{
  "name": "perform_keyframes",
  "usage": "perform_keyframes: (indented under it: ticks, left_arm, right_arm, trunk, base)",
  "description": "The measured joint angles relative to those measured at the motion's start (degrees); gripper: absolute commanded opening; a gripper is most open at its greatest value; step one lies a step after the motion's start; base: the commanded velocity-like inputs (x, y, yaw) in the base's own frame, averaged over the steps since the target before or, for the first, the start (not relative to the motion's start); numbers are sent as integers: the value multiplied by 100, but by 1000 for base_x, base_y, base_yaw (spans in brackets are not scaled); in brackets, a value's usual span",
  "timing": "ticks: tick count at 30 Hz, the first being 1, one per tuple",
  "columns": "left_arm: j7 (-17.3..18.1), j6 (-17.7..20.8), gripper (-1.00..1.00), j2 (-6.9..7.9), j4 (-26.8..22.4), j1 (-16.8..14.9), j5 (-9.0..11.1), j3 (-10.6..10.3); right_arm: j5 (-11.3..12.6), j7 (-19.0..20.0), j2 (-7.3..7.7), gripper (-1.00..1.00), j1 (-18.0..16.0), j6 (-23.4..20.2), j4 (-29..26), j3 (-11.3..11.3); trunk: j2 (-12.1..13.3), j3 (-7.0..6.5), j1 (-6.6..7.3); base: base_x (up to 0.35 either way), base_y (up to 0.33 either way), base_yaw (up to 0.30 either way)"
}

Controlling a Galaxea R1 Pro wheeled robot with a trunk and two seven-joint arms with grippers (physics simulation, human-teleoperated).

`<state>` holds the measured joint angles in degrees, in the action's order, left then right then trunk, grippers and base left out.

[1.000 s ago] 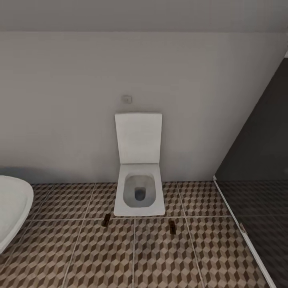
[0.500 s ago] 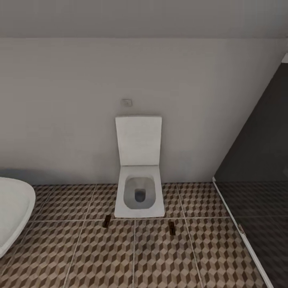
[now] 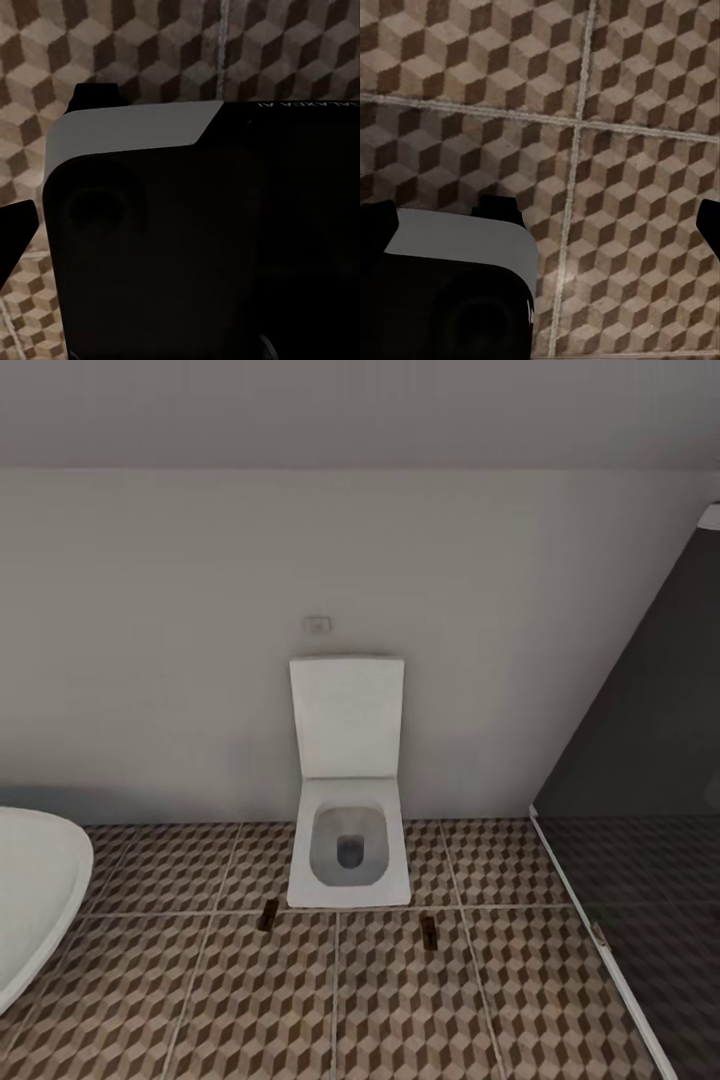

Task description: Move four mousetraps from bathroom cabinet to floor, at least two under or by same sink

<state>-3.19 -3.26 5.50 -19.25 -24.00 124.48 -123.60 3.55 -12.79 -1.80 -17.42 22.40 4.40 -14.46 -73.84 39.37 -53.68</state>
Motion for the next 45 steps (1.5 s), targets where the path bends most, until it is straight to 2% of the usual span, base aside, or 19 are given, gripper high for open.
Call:
perform_keyframes:
  ticks: [45]
  left_arm:
    - [3, 0, 100, -1, 0, 2, 5, 0]
  right_arm:
    - [-4, 1, 9, 100, 46, -1, 0, 0]
  trunk:
    - [1806, -809, 989]
  base:
    - [0, 0, 0]
